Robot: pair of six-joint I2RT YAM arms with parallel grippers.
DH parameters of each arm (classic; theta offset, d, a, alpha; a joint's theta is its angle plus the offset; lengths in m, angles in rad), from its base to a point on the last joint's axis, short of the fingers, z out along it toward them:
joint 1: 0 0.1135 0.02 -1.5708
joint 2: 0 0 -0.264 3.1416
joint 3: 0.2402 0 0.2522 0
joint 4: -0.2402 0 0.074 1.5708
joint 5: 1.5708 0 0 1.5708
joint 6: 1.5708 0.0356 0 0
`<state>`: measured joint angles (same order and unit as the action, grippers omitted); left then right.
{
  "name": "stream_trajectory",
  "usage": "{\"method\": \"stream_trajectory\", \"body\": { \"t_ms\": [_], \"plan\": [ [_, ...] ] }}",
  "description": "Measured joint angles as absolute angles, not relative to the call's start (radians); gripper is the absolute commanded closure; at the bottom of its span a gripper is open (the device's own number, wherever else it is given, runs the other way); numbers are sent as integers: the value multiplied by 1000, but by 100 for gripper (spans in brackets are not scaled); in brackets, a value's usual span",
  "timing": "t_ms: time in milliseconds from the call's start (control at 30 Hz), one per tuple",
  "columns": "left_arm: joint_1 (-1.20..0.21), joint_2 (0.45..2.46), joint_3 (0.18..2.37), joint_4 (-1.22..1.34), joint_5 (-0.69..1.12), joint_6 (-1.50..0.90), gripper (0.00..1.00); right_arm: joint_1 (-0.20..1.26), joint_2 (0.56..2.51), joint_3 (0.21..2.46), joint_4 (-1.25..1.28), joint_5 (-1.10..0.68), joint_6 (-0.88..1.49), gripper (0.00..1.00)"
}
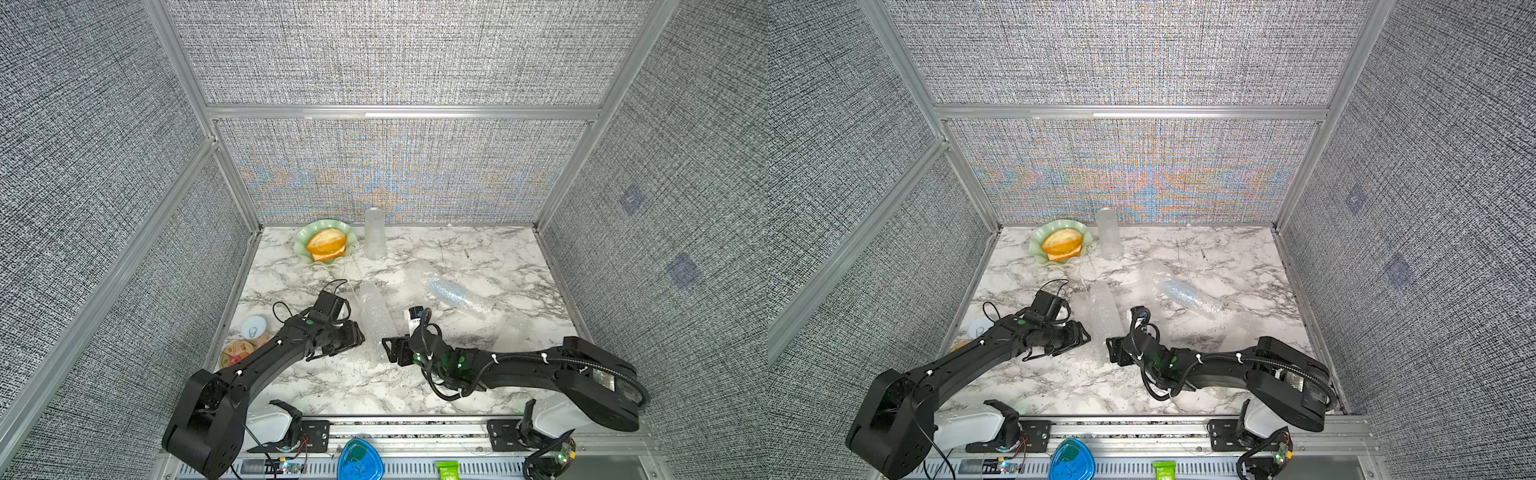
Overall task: Unwrap the vase from the bubble wrap
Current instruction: Unwrap the bubble wrap.
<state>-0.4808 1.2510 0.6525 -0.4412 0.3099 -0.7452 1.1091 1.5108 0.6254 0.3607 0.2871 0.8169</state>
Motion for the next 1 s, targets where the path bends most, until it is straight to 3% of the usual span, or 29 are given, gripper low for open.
{"method": "stream_trajectory", "body": {
  "t_ms": [400, 667, 1000],
  "plan": [
    [-481, 1267, 637, -342, 379, -800, 47, 1102, 1507, 617, 374, 279, 824, 23],
    [-476, 1252, 627, -348, 388, -813, 37, 1095, 1507, 612, 386, 269, 825, 23],
    [-441, 1173, 554, -311, 438, -840, 36, 1093, 1507, 609, 392, 262, 831, 23]
  ]
}}
